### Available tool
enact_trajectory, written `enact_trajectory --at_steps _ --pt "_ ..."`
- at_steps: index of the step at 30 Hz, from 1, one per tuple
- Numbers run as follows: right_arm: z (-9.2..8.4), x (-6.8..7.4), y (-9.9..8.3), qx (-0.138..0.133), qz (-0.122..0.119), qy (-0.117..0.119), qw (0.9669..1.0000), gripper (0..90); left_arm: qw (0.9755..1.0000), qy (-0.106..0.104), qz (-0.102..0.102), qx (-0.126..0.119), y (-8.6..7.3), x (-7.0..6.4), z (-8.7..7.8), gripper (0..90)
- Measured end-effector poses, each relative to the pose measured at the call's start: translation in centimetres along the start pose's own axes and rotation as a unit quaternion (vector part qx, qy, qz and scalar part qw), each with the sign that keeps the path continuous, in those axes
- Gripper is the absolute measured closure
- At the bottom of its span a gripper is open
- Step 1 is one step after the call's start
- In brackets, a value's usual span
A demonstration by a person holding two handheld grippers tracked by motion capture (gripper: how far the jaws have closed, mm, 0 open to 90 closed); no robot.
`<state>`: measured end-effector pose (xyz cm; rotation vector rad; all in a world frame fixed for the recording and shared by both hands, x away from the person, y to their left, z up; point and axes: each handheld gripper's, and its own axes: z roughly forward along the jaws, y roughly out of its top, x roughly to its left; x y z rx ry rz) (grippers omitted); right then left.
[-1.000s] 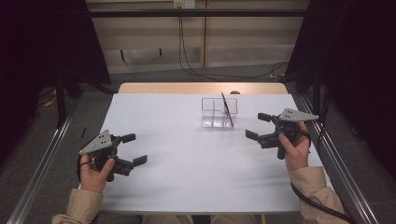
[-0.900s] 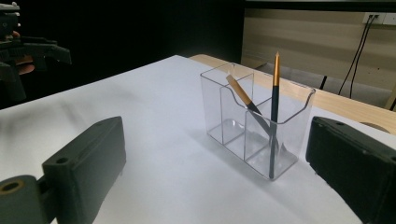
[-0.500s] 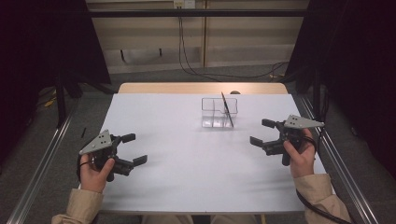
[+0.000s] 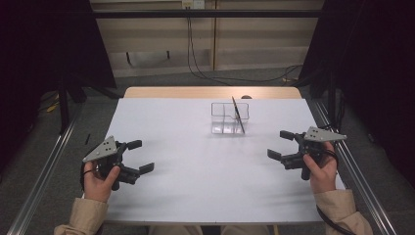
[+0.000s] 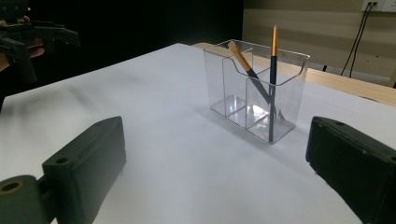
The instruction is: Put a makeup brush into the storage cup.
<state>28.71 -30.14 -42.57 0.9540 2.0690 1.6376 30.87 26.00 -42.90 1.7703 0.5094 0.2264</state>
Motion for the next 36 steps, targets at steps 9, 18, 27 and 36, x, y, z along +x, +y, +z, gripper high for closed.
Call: enact_trajectory --at_steps 9,18,27,36 --pt "-1.4 0.0 -0.5 0.001 0.000 -0.009 1.0000 4.7 1.0000 0.000 0.000 0.000 0.0 0.0 0.0 1.6" --pt "-2.4 0.2 -1.1 0.003 0.000 -0.015 0.9999 4.7 1.0000 0.000 -0.001 -0.002 0.0 -0.1 0.0 1.6" --pt "-3.6 0.1 -1.4 -0.001 0.003 -0.023 0.9997 4.7 1.0000 0.001 0.001 -0.001 0.0 0.0 0.0 1.6" --pt "-4.5 -0.3 -1.9 -0.004 0.009 -0.031 0.9995 4.8 1.0000 0.002 0.002 -0.001 0.0 0.1 0.0 1.6"
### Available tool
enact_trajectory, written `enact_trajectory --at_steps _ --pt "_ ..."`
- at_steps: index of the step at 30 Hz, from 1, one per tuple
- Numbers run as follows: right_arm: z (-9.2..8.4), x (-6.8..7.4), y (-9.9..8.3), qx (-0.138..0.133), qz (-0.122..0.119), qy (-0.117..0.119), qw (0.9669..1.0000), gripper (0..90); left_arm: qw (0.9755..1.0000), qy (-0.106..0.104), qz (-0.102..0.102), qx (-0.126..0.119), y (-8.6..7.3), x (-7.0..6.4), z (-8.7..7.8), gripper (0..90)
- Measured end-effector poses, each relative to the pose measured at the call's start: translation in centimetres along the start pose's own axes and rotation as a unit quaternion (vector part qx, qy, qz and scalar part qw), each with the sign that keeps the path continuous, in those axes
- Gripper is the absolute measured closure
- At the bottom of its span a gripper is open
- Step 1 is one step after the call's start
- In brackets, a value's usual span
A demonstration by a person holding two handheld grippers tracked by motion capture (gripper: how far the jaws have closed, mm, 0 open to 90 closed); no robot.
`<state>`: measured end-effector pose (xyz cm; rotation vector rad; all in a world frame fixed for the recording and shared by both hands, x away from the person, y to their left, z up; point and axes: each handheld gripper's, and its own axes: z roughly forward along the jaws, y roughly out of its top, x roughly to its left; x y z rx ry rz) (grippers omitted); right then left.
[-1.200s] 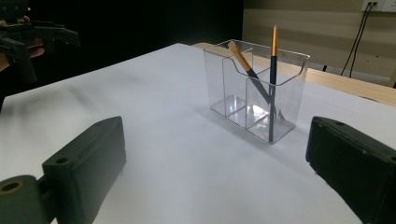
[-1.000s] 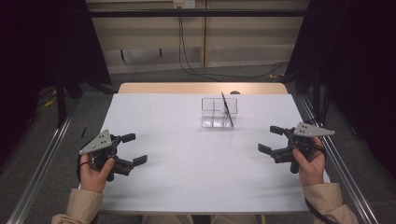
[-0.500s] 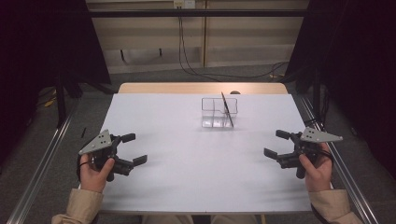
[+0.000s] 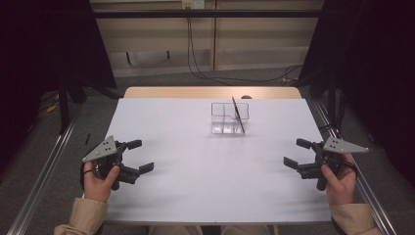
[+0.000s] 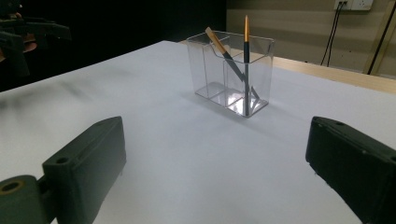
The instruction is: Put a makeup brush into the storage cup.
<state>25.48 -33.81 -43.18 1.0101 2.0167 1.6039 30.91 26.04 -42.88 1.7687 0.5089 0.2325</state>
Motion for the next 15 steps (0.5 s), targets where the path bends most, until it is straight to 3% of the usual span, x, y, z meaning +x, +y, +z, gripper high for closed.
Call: enact_trajectory --at_steps 15 --pt "-0.64 -0.04 -0.48 0.001 -0.005 0.000 1.0000 4.8 1.0000 -0.001 0.000 -0.002 0.03 0.06 -0.06 1.6"
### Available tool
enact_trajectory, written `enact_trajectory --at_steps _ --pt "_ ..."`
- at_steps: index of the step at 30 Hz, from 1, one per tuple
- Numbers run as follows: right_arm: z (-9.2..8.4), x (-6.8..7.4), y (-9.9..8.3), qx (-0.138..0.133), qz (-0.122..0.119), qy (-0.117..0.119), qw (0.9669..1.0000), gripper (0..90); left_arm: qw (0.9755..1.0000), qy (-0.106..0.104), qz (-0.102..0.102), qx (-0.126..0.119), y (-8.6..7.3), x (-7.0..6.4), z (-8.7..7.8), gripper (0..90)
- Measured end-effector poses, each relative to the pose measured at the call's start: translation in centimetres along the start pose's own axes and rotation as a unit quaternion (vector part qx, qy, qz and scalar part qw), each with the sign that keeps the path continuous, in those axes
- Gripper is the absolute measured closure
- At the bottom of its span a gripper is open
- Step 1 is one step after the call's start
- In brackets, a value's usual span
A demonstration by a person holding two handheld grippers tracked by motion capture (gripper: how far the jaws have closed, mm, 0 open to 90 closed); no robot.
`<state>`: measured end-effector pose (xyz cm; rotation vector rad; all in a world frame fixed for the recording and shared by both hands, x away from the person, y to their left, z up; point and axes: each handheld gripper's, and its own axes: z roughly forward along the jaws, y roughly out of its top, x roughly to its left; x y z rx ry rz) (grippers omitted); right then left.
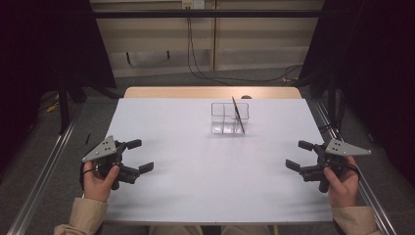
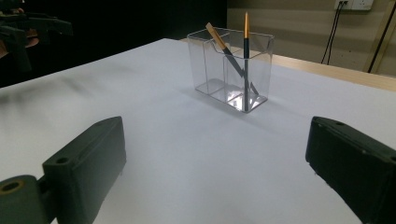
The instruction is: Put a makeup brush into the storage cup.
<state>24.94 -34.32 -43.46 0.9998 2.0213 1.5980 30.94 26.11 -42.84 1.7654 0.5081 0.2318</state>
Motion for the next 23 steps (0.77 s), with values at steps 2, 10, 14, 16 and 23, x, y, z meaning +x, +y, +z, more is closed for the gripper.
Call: enact_trajectory --at_steps 2,10,14,16,23 --pt "-0.11 0.03 -0.03 0.001 -0.001 0.000 1.0000 4.8 1.0000 0.000 0.001 0.000 0.01 0.00 0.00 1.6" --pt "-0.42 0.05 -0.27 0.006 -0.004 0.000 1.0000 4.8 1.0000 0.000 0.000 0.000 0.08 0.02 0.03 1.6" --pt "-0.51 0.12 -0.36 0.008 -0.008 -0.003 0.9999 4.8 1.0000 -0.001 0.002 0.000 0.12 0.04 0.10 1.6" --pt "-0.54 0.10 -0.34 0.007 -0.009 -0.003 0.9999 4.8 1.0000 -0.002 0.000 0.000 0.08 0.03 0.06 1.6" --pt "-0.39 0.34 -0.41 0.013 -0.012 -0.001 0.9998 4.8 1.0000 -0.004 0.001 0.000 0.10 0.03 0.10 1.5"
